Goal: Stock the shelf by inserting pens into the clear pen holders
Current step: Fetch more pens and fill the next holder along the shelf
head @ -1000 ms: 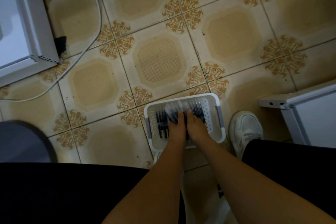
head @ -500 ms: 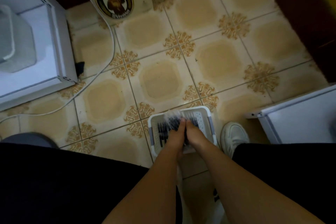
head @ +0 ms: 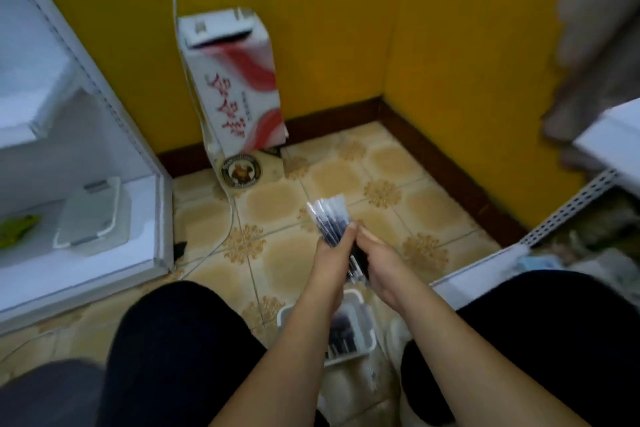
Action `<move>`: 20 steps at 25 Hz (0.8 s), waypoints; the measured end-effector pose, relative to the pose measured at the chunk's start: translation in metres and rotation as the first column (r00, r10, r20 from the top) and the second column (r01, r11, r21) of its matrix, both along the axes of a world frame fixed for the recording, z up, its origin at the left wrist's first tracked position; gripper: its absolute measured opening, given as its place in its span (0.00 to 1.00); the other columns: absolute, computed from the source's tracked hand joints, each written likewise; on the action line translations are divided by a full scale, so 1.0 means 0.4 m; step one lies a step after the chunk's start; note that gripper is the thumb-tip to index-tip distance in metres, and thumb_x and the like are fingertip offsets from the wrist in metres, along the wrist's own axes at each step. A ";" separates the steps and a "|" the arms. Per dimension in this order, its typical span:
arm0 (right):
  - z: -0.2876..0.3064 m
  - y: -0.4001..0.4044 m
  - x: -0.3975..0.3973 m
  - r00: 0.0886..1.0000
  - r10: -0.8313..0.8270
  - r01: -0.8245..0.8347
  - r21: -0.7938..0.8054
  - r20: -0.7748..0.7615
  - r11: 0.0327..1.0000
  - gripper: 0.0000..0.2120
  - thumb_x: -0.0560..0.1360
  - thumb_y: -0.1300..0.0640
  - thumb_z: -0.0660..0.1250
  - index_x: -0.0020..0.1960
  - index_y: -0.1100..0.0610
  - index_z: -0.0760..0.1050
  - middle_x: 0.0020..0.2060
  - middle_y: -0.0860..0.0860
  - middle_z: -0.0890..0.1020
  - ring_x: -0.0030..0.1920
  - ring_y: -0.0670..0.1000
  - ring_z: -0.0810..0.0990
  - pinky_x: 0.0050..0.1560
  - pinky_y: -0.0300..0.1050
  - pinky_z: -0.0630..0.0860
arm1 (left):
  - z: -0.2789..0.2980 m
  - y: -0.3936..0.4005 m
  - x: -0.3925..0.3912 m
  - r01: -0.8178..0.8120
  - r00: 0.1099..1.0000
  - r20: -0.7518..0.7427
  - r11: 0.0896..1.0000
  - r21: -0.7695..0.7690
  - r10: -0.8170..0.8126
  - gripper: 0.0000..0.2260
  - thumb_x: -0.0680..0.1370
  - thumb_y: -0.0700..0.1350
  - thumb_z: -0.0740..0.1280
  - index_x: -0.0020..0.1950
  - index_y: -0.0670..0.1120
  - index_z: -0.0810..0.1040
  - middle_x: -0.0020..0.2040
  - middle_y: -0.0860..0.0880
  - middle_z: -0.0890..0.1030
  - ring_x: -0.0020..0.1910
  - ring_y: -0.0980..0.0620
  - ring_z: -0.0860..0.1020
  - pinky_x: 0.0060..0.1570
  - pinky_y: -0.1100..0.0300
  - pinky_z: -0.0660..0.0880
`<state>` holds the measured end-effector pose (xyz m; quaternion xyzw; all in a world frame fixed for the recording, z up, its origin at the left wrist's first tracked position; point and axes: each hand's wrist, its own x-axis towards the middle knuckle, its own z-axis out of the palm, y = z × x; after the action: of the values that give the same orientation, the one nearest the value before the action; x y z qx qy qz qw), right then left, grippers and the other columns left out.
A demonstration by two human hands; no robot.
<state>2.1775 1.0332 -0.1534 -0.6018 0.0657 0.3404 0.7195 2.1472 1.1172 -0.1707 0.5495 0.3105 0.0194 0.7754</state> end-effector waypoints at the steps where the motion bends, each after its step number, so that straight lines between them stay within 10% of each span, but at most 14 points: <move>1: 0.067 -0.030 -0.004 0.995 -0.054 0.050 0.046 0.089 0.998 0.19 0.84 0.53 0.56 0.75 0.48 0.67 0.70 0.51 0.75 0.61 0.49 0.80 0.57 0.47 0.79 | 0.079 -0.027 0.006 0.031 0.995 0.094 0.999 0.013 -0.032 0.18 0.76 0.54 0.70 0.64 0.49 0.77 0.55 0.49 0.85 0.53 0.51 0.83 0.58 0.49 0.79; 9: 0.574 -0.361 -0.169 0.680 -0.380 0.255 0.283 0.627 0.924 0.19 0.84 0.56 0.57 0.75 0.47 0.68 0.70 0.45 0.74 0.68 0.47 0.75 0.68 0.51 0.74 | 0.621 -0.357 -0.092 0.207 0.735 0.641 0.973 0.100 -0.223 0.15 0.77 0.37 0.70 0.63 0.45 0.78 0.55 0.49 0.85 0.53 0.53 0.84 0.50 0.60 0.81; 20: 0.756 -0.809 -0.242 0.289 -0.746 0.654 0.445 0.600 0.611 0.16 0.82 0.63 0.60 0.56 0.44 0.80 0.52 0.43 0.85 0.55 0.45 0.84 0.58 0.43 0.79 | 0.807 -0.862 -0.034 0.508 0.521 0.673 0.824 0.250 -0.526 0.18 0.75 0.41 0.74 0.64 0.45 0.77 0.55 0.46 0.84 0.54 0.48 0.83 0.54 0.48 0.81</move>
<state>2.0806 0.7094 0.1489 -0.5505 0.0049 -0.2821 0.7857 2.1335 0.7723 0.1519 0.5722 -0.1945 0.0045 0.7967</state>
